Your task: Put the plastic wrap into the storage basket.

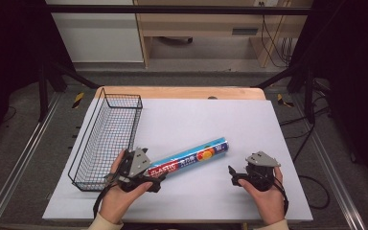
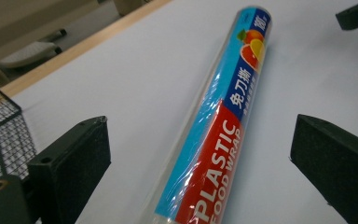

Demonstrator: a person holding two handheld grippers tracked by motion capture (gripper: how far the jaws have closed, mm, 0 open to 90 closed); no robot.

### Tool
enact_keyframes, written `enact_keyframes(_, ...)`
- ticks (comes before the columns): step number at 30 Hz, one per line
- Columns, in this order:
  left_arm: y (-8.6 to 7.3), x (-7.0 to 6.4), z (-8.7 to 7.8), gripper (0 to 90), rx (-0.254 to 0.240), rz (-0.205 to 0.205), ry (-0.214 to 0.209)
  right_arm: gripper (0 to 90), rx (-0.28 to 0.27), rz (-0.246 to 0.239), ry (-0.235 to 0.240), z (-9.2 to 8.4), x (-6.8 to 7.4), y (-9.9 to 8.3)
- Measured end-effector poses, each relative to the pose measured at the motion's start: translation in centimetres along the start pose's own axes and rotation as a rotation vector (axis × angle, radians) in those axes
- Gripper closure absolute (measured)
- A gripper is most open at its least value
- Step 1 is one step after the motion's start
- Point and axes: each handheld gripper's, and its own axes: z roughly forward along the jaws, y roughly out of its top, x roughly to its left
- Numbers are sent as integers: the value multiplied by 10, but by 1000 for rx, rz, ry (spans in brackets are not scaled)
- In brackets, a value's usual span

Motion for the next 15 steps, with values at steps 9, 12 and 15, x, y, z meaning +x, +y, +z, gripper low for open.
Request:
enact_keyframes(9, 40, 4, 33, 42, 252, 122, -79, 53, 1, 17, 5, -3, -8, -4)
enact_keyframes(12, 47, 6, 45, 44, 249, 90, -106, 54, -1, 25, 5, -4, -8, -4)
enact_keyframes(15, 49, 2, 61, 59, 238, 79, -130, 54, 4, 27, 5, -4, -8, -4)
